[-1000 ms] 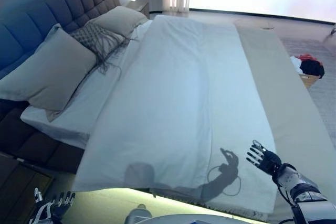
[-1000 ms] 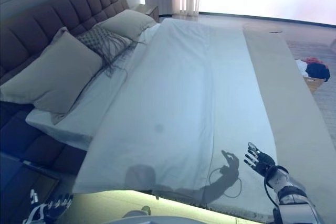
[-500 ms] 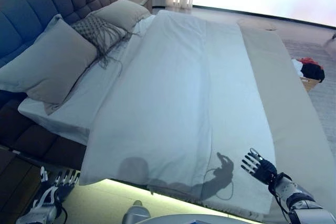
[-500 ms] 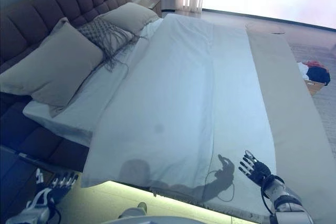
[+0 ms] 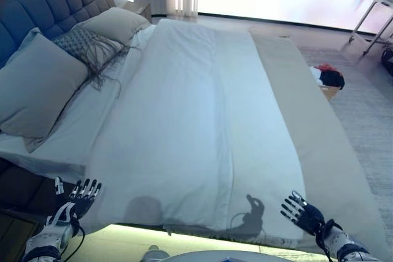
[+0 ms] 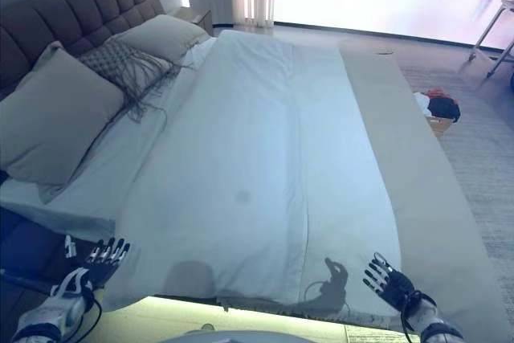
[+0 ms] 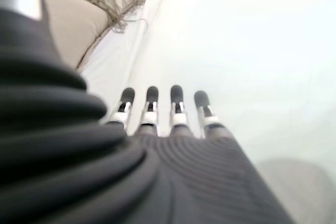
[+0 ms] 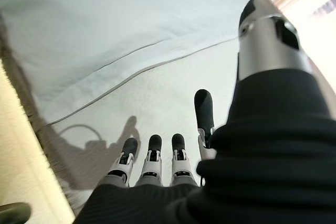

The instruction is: Make the bed neatly

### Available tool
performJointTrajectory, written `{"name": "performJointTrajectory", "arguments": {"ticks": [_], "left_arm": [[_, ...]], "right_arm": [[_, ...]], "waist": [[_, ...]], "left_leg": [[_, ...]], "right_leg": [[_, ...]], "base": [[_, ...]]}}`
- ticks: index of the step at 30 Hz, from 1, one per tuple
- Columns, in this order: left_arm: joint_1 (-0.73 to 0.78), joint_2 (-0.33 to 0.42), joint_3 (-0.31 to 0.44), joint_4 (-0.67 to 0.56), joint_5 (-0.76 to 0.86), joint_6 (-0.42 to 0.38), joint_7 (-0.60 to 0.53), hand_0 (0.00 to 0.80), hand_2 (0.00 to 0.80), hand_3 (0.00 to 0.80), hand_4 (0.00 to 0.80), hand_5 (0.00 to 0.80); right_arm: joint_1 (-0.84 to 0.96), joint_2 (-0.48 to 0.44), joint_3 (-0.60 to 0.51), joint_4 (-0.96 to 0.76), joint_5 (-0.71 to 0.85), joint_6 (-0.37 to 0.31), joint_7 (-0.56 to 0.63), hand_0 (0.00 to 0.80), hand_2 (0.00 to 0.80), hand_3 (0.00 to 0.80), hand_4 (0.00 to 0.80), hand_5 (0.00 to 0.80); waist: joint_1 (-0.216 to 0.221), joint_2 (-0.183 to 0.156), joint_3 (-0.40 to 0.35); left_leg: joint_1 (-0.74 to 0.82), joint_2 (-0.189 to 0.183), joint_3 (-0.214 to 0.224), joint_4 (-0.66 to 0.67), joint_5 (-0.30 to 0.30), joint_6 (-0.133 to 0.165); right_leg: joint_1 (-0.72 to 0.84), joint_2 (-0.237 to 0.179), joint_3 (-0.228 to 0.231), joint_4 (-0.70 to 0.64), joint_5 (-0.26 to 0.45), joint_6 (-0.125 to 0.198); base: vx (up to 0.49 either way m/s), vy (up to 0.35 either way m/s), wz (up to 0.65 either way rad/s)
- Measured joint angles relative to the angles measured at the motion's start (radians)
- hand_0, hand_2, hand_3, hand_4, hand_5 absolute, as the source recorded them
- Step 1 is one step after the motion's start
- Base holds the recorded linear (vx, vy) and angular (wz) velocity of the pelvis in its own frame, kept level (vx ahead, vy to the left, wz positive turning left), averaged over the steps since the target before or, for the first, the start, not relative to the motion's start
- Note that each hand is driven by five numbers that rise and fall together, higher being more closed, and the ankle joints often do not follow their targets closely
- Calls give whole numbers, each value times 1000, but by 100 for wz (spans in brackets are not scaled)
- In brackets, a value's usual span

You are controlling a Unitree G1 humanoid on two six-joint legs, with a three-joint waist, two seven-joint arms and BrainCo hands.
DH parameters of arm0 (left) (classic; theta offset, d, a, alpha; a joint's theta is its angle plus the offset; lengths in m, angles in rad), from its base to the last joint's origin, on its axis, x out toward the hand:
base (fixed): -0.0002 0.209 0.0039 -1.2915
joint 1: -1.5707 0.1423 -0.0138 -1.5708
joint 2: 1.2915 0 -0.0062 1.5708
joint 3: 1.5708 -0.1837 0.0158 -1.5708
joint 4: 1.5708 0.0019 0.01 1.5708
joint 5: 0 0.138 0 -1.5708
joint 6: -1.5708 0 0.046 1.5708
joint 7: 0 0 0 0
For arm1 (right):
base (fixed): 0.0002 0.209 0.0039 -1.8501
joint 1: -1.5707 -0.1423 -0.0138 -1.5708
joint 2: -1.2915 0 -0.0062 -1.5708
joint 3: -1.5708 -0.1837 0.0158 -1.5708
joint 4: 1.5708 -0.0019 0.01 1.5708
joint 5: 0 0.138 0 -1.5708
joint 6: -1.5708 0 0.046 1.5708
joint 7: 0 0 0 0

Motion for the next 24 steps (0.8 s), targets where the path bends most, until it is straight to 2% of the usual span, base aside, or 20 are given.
{"name": "performJointTrajectory", "arguments": {"ticks": [4, 11, 13, 19, 24], "left_arm": [[2, -36, -58, 18, 87, -46, -14, 0, 0, 0, 0, 0], [13, -188, -128, 77, 167, -109, -40, 0, 0, 0, 0, 0], [18, -219, -131, 89, 173, -114, -40, 0, 0, 0, 0, 0], [16, -234, -157, 101, 177, -151, -38, 0, 0, 0, 0, 0], [17, -231, -194, 119, 279, -190, -35, 0, 0, 0, 0, 0]], "right_arm": [[27, 43, 0, 0, 13, -21, -5, 0, 0, 0, 0, 0], [75, 168, -21, 32, 84, -105, -34, 0, 0, 0, 0, 0], [80, 193, -29, 47, 89, -116, -43, 0, 0, 0, 0, 0], [86, 219, -24, 67, 89, -125, -67, 0, 0, 0, 0, 0], [88, 217, -2, 67, 90, -126, -86, 0, 0, 0, 0, 0]], "waist": [[-18, 4, -25], [-30, 14, -45], [-48, 13, -47], [-52, 22, -44], [-52, 33, -43]], "left_leg": [[-1, 0, 5, 1, 3, -5], [3, 3, 28, 1, 1, -7], [5, 3, 31, 1, 1, -7], [33, 6, 59, 1, -4, -9], [38, 9, 70, 0, -4, -9]], "right_leg": [[-14, 1, 3, 0, 0, 1], [-28, 2, 31, 0, 1, 0], [-29, 2, 34, 0, 1, 0], [-26, 4, 65, 0, 4, -1], [-29, 6, 75, 0, 7, -3]], "base": [[11, -39, -3], [49, -33, -10], [61, -18, -4], [28, -2, -16], [2, 1, -6]]}}
